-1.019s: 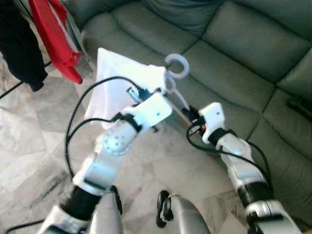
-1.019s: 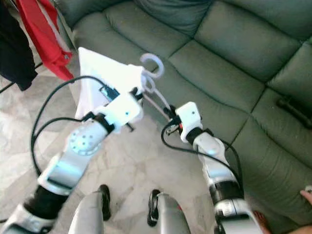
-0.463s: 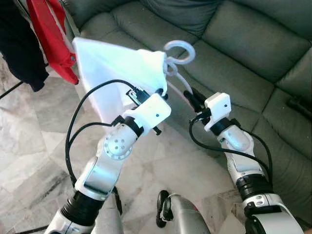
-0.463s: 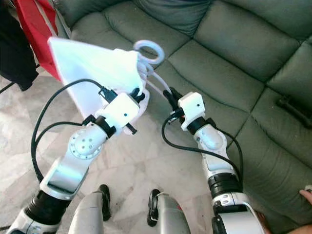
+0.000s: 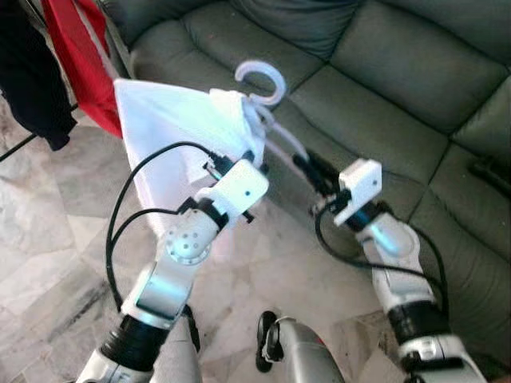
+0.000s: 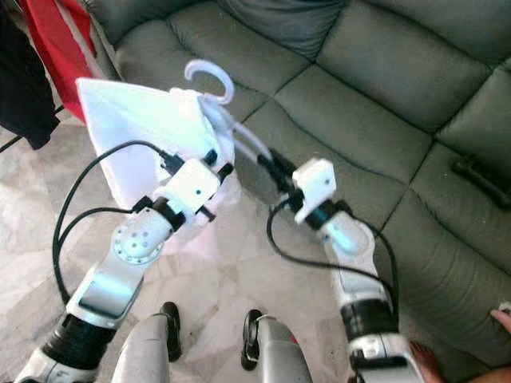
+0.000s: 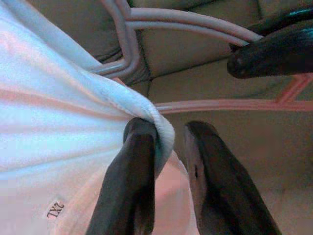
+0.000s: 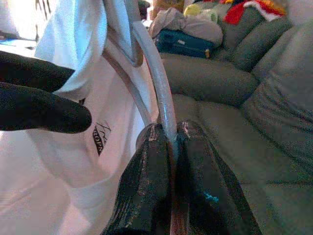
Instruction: Hang hanger
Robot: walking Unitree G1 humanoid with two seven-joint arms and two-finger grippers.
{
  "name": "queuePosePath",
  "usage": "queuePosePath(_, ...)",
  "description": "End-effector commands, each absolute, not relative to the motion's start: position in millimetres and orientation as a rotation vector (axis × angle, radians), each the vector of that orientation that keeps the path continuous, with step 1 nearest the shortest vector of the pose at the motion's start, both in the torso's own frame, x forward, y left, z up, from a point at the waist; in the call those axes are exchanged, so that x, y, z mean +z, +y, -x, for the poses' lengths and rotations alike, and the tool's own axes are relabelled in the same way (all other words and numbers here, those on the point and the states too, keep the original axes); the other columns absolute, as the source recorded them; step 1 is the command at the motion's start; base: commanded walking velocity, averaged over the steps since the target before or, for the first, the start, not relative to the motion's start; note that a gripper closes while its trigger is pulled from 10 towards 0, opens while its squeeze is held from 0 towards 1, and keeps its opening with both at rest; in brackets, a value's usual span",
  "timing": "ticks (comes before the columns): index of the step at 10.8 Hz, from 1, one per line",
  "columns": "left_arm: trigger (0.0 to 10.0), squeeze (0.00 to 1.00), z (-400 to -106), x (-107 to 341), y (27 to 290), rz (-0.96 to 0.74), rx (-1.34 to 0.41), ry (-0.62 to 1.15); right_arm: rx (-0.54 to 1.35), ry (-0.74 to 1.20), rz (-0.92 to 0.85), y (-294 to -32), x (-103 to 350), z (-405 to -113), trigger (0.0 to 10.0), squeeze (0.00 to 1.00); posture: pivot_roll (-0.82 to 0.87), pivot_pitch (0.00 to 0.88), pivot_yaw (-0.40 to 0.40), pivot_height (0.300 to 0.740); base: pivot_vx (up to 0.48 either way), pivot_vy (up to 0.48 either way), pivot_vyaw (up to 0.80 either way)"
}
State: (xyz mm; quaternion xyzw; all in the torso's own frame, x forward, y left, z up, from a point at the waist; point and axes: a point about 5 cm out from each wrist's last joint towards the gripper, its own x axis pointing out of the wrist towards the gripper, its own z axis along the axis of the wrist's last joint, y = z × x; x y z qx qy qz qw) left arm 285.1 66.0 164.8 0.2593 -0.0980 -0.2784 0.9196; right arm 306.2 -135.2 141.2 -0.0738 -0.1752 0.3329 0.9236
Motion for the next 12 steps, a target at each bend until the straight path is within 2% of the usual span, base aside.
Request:
queuePosePath(1,10.0,1.00,-275.8,145.7,50.6,-0.553,-0.693,-0.150,0.724,-0.550,0.100,-120.3,176.4,-302.0,10.0,0.00,0.03,0.256,-0.069,0.740,0.000,0.000,0.00)
queuePosePath(3,10.0,1.00,-283.4,147.5,60.2,-0.575,-0.628,-0.166,0.750,-0.549,0.083,-119.3,177.7,-298.6,10.0,0.00,0.03,0.256,-0.065,0.740,0.000,0.000,0.00)
queuePosePath(6,10.0,1.00,-291.0,154.5,70.5,-0.565,-0.540,-0.202,0.901,-0.535,0.098,-113.9,174.3,-288.1,10.0,0.00,0.04,0.256,-0.060,0.740,0.000,0.000,0.00)
queuePosePath(10,10.0,1.00,-277.1,149.3,88.4,-0.546,-0.546,-0.206,0.887,-0.502,0.114,-135.7,167.7,-290.2,10.0,0.00,0.04,0.267,-0.046,0.740,0.000,0.000,0.00)
queuePosePath(12,10.0,1.00,-265.8,143.4,106.8,-0.535,-0.460,-0.222,0.855,-0.476,0.116,-137.6,158.1,-292.9,10.0,0.00,0.05,0.265,-0.041,0.740,0.000,0.000,0.00)
